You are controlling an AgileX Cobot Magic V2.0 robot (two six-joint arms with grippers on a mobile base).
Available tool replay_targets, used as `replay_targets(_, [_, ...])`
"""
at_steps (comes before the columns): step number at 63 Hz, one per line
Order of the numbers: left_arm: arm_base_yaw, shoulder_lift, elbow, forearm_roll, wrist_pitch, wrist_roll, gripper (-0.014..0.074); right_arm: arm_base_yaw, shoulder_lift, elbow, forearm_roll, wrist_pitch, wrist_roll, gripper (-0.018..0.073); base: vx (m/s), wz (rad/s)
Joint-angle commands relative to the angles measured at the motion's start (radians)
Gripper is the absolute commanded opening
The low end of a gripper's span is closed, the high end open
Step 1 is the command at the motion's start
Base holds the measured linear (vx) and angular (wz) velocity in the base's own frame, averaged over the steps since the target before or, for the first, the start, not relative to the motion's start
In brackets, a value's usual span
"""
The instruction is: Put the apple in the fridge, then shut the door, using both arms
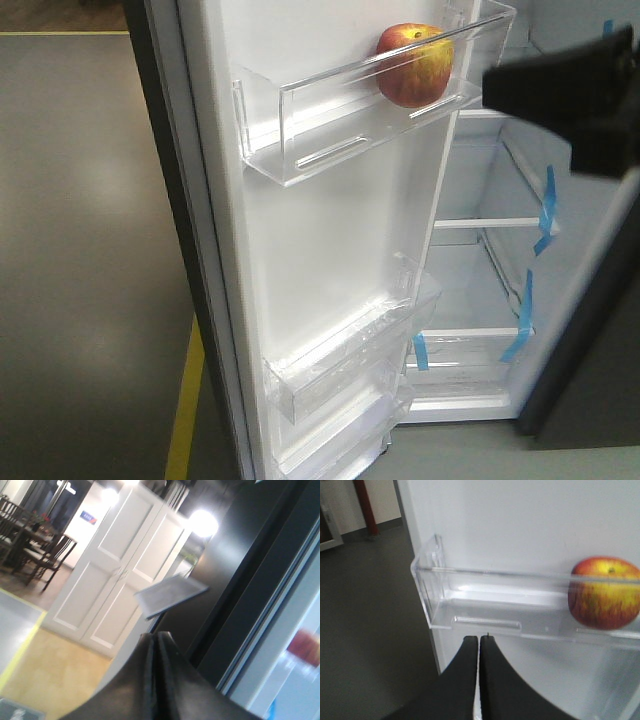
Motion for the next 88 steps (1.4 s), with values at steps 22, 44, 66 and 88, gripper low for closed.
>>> replay_targets(22, [0.001, -0.006, 0.021, -0.333, -0.216, -0.089, -0.0006, -0.002, -0.65, 0.55, 0.039, -0.266, 0.096, -0.0005, 0.0, 0.0])
replay_targets(44, [-0.001, 0.0, -0.113, -0.095, -0.308, -0.518, -0.0006, -0.002, -0.888, 0.647, 0.039, -0.307, 0.122, -0.0003, 0.0, 0.0])
replay_targets(66, [-0.001, 0.482, -0.551, 0.369, -0.292, -0.67, -0.0006, -0.002, -0.891, 0.647, 0.061, -0.373, 0.122, -0.0003, 0.0, 0.0])
replay_targets(88, [-0.001, 1.118, -1.002, 0.516, -0.378, -0.759, 0.0032, -0.002, -0.891, 0.647, 0.057, -0.371, 0.122, -0.0003, 0.0, 0.0])
